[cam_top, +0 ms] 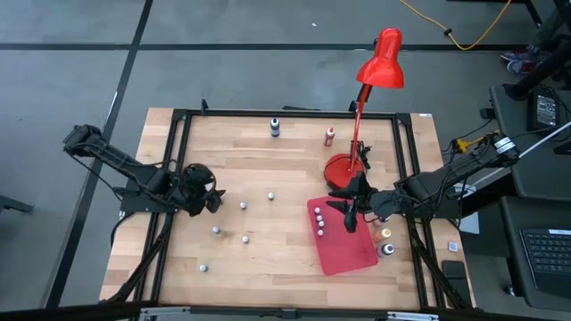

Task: Pick & Place food coloring
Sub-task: Put the small pink food coloring bottle into the red bin

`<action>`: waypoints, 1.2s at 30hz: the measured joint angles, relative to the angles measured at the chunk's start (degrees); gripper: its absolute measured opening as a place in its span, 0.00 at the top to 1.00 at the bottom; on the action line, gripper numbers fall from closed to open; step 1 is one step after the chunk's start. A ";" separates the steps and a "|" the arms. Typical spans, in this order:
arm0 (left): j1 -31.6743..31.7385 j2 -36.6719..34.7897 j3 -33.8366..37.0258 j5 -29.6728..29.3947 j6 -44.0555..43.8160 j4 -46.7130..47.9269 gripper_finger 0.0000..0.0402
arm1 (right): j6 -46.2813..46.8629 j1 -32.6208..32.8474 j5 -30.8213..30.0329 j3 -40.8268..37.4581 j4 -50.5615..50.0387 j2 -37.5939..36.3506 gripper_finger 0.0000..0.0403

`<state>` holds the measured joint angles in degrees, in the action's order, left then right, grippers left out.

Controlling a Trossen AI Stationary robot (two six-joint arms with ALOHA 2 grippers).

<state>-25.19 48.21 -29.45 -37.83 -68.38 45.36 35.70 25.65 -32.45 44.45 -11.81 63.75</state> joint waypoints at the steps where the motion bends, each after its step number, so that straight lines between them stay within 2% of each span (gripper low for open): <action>1: -1.52 0.00 0.00 -0.31 -0.34 0.78 0.27 | -0.02 0.00 -0.01 0.00 -0.43 0.00 0.64; 5: -7.17 0.02 0.00 -1.61 -1.32 4.24 0.27 | -0.04 0.00 0.00 0.00 -1.70 0.00 0.64; 12: -14.14 0.24 0.00 -2.11 -9.13 9.36 0.27 | 0.13 0.00 -0.02 0.00 -2.19 0.00 0.64; 17: -17.47 4.00 0.00 -1.26 -13.71 8.11 0.27 | 0.08 0.00 -0.76 0.00 -2.19 0.00 0.64; 20: -19.49 7.22 0.00 -2.59 -19.32 7.95 0.27 | -0.04 0.00 -0.83 0.00 -2.29 0.00 0.64; 26: -20.86 14.10 0.00 -2.72 -32.05 7.88 0.27 | -1.36 0.00 -0.62 0.00 -2.58 0.00 0.64; 36: -20.86 24.86 -0.02 -1.19 -42.52 4.13 0.27 | -5.08 0.00 2.18 0.00 -2.93 0.00 0.64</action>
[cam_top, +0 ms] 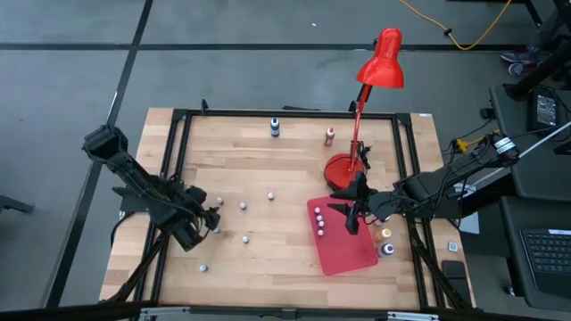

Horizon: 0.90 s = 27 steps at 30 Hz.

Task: Pick & Place food coloring
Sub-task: Put the small pink food coloring bottle into the red bin

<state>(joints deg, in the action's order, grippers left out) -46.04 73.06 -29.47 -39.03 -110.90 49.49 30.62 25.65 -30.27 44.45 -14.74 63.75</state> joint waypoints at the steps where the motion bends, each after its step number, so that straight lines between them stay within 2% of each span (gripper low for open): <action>1: 0.00 0.56 0.00 0.04 -1.22 -0.47 0.27 | -0.41 0.00 0.23 0.00 -0.04 0.00 0.64; 10: 1.85 5.37 -0.04 0.79 -3.45 -8.02 0.27 | -2.61 0.00 0.35 0.00 -0.22 0.00 0.64; 27: 6.09 12.48 -0.06 -0.96 -3.82 -10.47 0.27 | -2.70 0.00 0.38 0.00 -1.32 0.00 0.64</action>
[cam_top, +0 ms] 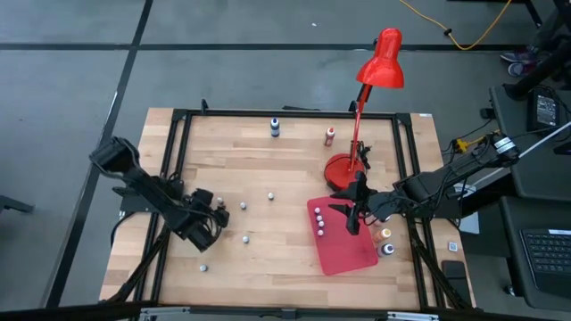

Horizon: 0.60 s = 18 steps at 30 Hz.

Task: Pick & Place food coloring
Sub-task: Put the small pink food coloring bottle into the red bin

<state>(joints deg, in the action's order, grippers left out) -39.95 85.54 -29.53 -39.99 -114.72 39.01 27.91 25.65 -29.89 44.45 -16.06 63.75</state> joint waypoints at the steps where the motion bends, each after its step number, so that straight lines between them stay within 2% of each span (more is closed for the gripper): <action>1: -0.01 0.41 -0.03 -0.36 0.02 -0.24 0.27 | 0.01 0.00 -0.01 0.00 -0.03 0.00 0.64; 18: 2.07 1.81 0.02 -3.21 -1.59 -2.31 0.27 | -1.33 0.00 -0.02 0.00 -0.10 0.00 0.64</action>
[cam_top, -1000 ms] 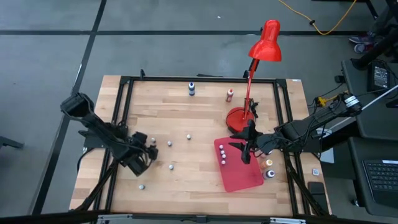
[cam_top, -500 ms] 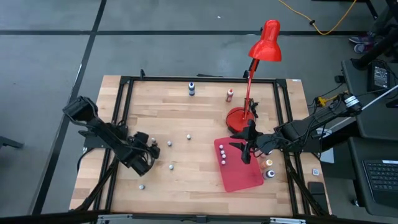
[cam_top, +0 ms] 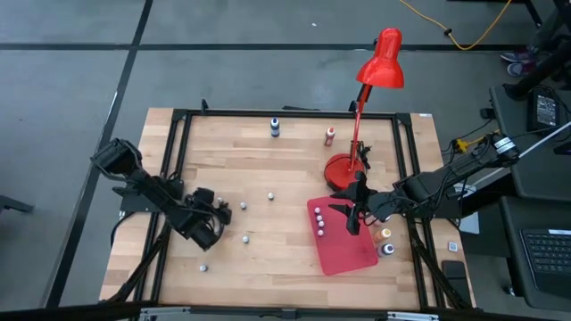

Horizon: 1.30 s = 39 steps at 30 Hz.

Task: Pick & Place food coloring
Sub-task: Put the small pink food coloring bottle into the red bin

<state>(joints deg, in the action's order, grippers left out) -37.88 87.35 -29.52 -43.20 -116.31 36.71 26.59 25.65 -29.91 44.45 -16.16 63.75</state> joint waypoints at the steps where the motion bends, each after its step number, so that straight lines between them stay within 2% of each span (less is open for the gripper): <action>1: 0.32 0.00 0.00 0.00 0.23 -0.15 0.27 | -0.01 0.00 0.00 0.00 0.00 0.00 0.64; 11: 2.90 0.02 0.11 -1.18 7.95 -6.29 0.27 | -0.11 0.01 0.00 0.00 -0.04 0.00 0.64; 20: 3.21 0.00 0.07 -0.92 8.09 -6.08 0.27 | -0.11 0.02 0.00 0.00 -0.04 0.00 0.64; 23: 3.21 0.00 0.02 -0.73 7.28 -5.33 0.30 | -0.13 0.00 0.00 0.00 -0.03 0.00 0.64; 29: 3.21 0.00 0.02 -0.20 6.99 -4.15 0.45 | -0.12 0.01 -0.02 0.00 -0.04 0.00 0.64; 39: 3.14 0.00 0.02 -0.92 8.53 -3.96 0.81 | -1.50 0.00 -0.05 0.00 -0.03 0.00 0.64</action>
<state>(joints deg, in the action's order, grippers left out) -34.74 87.35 -29.50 -44.12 -107.78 32.75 25.09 25.65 -29.96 44.45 -16.19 63.75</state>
